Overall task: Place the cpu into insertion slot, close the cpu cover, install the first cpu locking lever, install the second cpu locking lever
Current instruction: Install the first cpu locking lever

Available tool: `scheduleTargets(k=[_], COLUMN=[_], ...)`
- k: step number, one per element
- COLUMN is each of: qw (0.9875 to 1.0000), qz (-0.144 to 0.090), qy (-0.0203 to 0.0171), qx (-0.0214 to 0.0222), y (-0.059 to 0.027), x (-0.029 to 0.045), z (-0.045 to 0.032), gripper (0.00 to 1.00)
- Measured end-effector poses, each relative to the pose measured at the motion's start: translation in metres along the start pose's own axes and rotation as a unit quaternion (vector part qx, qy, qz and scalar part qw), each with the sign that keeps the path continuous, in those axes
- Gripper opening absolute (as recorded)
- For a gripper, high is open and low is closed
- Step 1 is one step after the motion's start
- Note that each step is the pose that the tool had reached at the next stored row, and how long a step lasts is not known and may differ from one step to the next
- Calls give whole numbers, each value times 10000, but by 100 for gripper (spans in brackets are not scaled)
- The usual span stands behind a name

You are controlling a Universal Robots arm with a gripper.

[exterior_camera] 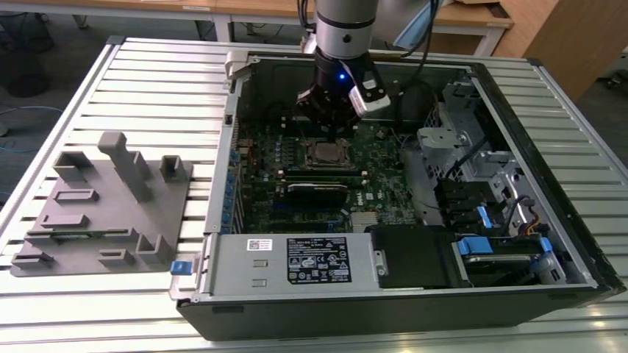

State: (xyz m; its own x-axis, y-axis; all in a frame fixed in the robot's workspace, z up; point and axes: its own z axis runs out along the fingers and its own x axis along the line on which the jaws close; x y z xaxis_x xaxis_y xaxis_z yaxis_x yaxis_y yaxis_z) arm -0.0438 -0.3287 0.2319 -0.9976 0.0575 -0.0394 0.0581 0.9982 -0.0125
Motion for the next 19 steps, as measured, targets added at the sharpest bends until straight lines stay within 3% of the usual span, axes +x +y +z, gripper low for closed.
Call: scheduleTargets(k=[19], qw=[10000], qz=[0], qy=[0], qx=[-1], y=[-1], x=[-3], z=[-74], gripper=[11])
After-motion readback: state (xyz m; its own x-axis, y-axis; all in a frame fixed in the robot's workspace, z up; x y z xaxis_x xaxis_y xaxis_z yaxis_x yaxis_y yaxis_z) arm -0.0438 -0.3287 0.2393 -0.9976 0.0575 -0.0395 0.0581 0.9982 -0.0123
